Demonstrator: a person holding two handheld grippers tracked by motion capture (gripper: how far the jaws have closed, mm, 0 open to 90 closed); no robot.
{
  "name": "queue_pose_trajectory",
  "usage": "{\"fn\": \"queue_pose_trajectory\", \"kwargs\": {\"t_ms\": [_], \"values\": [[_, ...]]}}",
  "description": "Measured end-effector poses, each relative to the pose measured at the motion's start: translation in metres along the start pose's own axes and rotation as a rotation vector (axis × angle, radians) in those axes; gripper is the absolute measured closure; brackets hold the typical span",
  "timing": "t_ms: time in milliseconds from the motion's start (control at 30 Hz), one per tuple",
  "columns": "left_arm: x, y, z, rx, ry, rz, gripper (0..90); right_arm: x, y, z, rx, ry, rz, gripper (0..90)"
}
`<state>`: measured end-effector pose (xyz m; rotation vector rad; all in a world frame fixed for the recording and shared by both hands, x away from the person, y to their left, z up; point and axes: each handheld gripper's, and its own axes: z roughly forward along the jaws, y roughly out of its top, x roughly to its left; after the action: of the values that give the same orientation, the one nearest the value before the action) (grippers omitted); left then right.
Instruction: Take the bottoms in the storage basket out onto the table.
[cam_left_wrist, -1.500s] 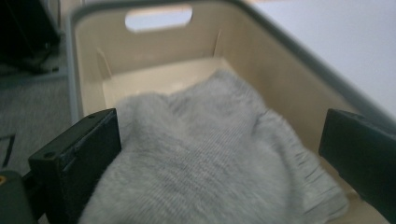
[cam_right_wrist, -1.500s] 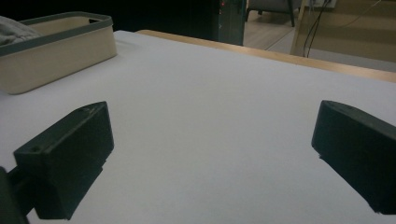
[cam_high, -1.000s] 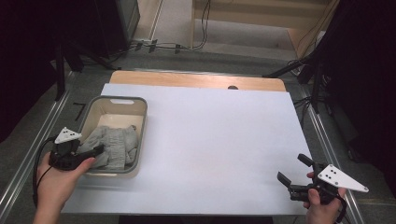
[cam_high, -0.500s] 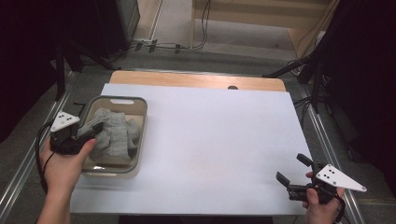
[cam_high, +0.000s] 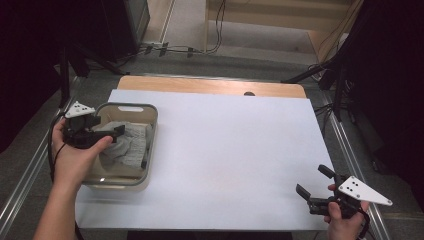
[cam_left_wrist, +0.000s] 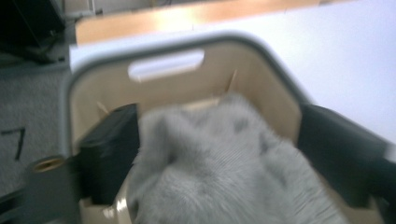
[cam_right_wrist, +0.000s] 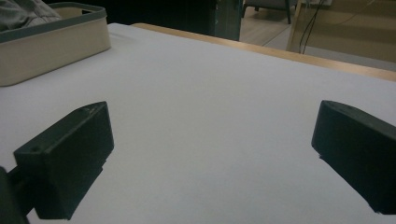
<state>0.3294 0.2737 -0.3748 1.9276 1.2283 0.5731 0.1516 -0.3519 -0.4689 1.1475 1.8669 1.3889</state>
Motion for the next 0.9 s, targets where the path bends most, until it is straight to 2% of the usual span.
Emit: {"fn": "queue_pose_trajectory", "kwargs": {"t_ms": [67, 133, 167, 200, 267, 333, 433, 500, 567, 633, 700, 733, 767, 800, 900], "values": [[-0.002, 0.008, -0.004, 0.004, 0.001, 0.043, 8.9, 0.0, 0.0, 0.0, 0.001, 0.0, 0.001, 0.0], [-0.004, 0.013, -0.006, 0.024, 0.046, 0.08, 7.2, 0.0, 0.0, 0.0, 0.0, -0.001, 0.0, 0.0], [-0.004, 0.016, -0.008, 0.02, 0.044, 0.093, 5.8, 0.0, 0.0, 0.0, 0.0, -0.001, -0.001, 0.0], [-0.005, 0.018, -0.01, 0.007, 0.043, 0.087, 5.0, 0.0, 0.0, 0.0, -0.001, -0.001, 0.0, 0.0], [-0.007, 0.02, -0.015, -0.035, 0.075, 0.092, 5.2, 0.0, 0.0, -0.001, -0.002, -0.001, -0.001, 0.0], [-0.008, 0.022, -0.02, -0.067, 0.038, 0.078, 5.2, 0.0, 0.0, -0.001, -0.003, -0.002, 0.003, 0.0], [-0.012, 0.024, -0.017, -0.053, -0.032, 0.099, 0.3, -0.001, -0.001, 0.0, 0.001, 0.002, 0.003, 0.0], [-0.011, 0.023, -0.006, -0.005, -0.054, 0.086, 0.0, 0.0, -0.001, 0.001, 0.001, 0.002, -0.002, 0.0], [-0.006, 0.019, 0.01, 0.073, -0.05, 0.055, 0.0, 0.001, 0.0, 0.001, 0.003, 0.006, -0.003, 0.0], [-0.002, 0.013, 0.022, 0.13, -0.051, 0.043, 0.0, 0.001, 0.0, 0.002, 0.004, 0.006, -0.002, 0.0], [0.0, 0.004, 0.038, 0.221, -0.048, 0.035, 0.0, 0.002, -0.001, 0.002, 0.007, 0.008, 0.0, 0.0], [0.001, 0.001, 0.043, 0.242, -0.04, 0.03, 0.0, 0.002, -0.001, 0.002, 0.007, 0.008, -0.002, 0.0], [0.001, 0.001, 0.043, 0.242, -0.04, 0.03, 0.0, 0.001, -0.001, 0.002, 0.007, 0.008, -0.004, 0.0], [0.003, -0.009, 0.056, 0.294, -0.023, 0.017, 0.0, 0.001, -0.001, 0.003, 0.01, 0.009, -0.001, 0.0], [0.006, -0.018, 0.067, 0.353, -0.037, -0.016, 0.0, 0.001, -0.002, 0.004, 0.011, 0.011, -0.002, 0.0]]}}
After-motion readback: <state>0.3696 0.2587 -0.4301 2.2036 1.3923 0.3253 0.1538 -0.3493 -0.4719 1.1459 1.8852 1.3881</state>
